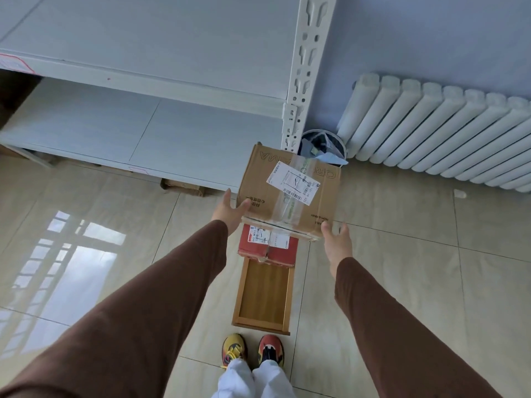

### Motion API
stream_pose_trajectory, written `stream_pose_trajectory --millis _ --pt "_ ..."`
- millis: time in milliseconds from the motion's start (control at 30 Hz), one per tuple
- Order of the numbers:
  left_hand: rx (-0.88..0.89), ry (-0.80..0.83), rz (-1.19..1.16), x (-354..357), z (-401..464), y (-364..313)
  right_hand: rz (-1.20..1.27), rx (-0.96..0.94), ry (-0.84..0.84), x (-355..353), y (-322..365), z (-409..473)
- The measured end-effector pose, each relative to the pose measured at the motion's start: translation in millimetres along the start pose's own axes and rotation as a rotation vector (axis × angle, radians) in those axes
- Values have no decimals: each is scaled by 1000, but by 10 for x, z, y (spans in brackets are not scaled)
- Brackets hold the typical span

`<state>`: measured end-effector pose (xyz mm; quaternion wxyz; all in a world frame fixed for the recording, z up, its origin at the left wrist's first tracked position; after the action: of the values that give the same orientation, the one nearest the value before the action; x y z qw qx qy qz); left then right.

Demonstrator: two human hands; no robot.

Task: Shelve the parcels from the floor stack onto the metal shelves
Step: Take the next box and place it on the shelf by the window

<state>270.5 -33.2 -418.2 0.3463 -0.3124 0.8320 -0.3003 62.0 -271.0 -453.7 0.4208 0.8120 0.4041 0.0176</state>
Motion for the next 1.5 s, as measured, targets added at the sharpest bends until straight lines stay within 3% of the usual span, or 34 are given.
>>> stream_pose_trajectory --millis 267,533,900,1133,1500 --pt "56 34 -216 146 9 48 22 -75 89 205 -31 3" --pt "128 -115 -407 -685 -699 78 19 -217 172 491 529 -800" --pt "387 -419 -521 -2839 -1964 -192 35 -588 386 1587 2035 -2526" --pt "571 -511 -541 -4547 -2525 -262 148 -830 471 2564 2976 -3846" --pt "826 -531 -507 -6870 -2974 -853 284 -1119 358 3685 4283 -5508"
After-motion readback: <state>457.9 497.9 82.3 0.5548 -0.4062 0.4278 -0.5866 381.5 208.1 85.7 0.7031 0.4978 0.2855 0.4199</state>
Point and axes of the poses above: each hand's wrist, its own z-axis towards the middle knuckle, its own x-axis out of the palm, y = z × x, the point moved 10 cm from there along z, towards the middle knuckle, and after that the axes turned 2 degrees about x, right-handed, at the moved point
